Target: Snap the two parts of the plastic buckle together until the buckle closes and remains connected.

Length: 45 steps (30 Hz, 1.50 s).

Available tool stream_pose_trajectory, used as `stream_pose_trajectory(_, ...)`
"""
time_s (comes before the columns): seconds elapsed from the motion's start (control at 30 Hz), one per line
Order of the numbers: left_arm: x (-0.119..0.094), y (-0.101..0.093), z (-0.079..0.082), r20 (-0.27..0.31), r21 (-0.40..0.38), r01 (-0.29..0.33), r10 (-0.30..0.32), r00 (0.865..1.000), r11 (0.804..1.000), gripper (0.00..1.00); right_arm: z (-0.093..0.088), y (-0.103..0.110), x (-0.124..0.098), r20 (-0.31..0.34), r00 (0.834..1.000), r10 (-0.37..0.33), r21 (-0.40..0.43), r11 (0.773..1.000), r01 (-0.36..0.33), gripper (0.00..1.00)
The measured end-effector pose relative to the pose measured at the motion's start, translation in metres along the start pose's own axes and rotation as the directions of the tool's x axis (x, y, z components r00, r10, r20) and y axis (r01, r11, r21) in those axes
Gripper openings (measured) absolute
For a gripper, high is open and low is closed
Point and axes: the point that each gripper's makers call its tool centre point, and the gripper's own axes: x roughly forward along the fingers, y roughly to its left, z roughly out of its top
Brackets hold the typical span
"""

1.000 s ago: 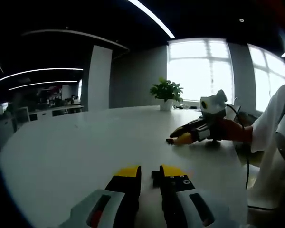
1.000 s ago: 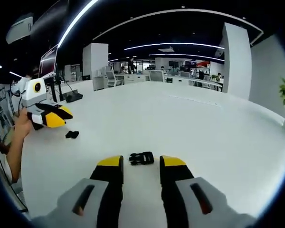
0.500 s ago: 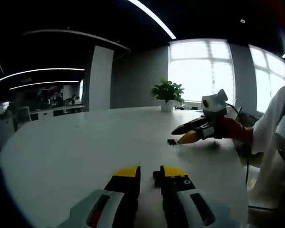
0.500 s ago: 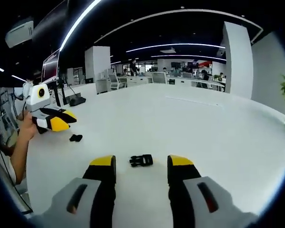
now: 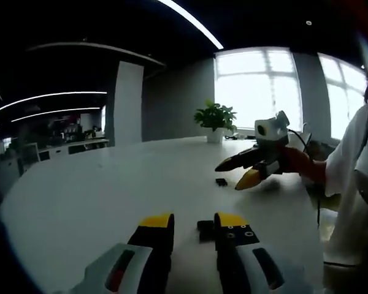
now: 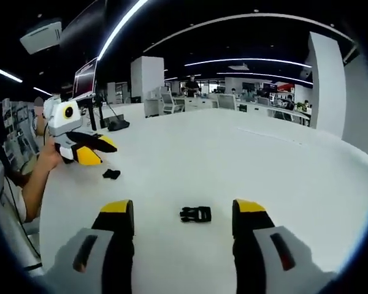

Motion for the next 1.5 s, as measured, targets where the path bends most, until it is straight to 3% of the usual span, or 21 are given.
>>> stream_pose_trajectory(0.13,-0.001,0.002,0.002,0.010,0.000,-0.011,0.011,1.000,1.000,0.32,0.017,-0.001,0.001,0.082,0.992,0.092,0.042,0.995,-0.096,0.68)
stream_pose_trajectory(0.3,-0.002,0.006,0.004,0.024,-0.001,-0.031,0.031,0.999,1.000,0.37,0.024,-0.004,0.003,0.116,0.979,0.170,0.037,0.984,-0.175,0.70)
stream_pose_trajectory(0.37,-0.002,0.008,0.003,0.020,0.005,-0.043,0.043,0.999,0.999,0.40,0.028,-0.001,0.005,0.145,0.961,0.234,0.042,0.969,-0.243,0.73)
stream_pose_trajectory(0.5,-0.001,0.015,-0.003,-0.020,0.044,-0.090,0.091,0.996,0.995,0.54,0.025,0.000,0.011,0.138,0.954,0.265,0.029,0.962,-0.271,0.80)
stream_pose_trajectory(0.67,-0.001,0.020,-0.008,-0.051,0.071,-0.121,0.125,0.991,0.990,0.69,0.017,0.000,0.016,0.065,0.960,0.271,-0.037,0.962,-0.269,0.99)
stream_pose_trajectory(0.9,0.000,0.016,-0.012,-0.075,0.058,-0.099,0.103,0.992,0.993,0.77,0.019,-0.005,0.018,0.060,0.953,0.296,-0.088,0.953,-0.290,1.00)
stream_pose_trajectory(1.07,0.001,0.013,-0.015,-0.092,0.027,-0.079,0.082,0.992,0.996,0.85,0.020,0.004,0.013,0.038,0.905,0.425,-0.171,0.895,-0.413,1.00)
stream_pose_trajectory(1.17,0.001,0.010,-0.015,-0.093,0.031,-0.066,0.068,0.993,0.997,0.87,0.014,0.002,0.012,-0.023,0.889,0.457,-0.253,0.858,-0.448,1.00)
stream_pose_trajectory(1.33,0.001,0.008,-0.010,-0.064,-0.024,-0.047,0.045,0.997,0.999,0.83,0.012,0.002,0.011,-0.034,0.853,0.521,-0.269,0.817,-0.510,0.99)
stream_pose_trajectory(1.43,0.002,0.005,-0.006,-0.041,-0.049,-0.031,0.029,0.999,0.998,0.79,0.012,0.003,0.007,-0.024,0.822,0.568,-0.248,0.794,-0.556,0.86)
stream_pose_trajectory(1.5,0.002,0.003,-0.005,-0.038,-0.060,-0.025,0.023,0.999,0.998,0.79,0.009,0.002,0.006,-0.038,0.811,0.584,-0.242,0.782,-0.575,0.77)
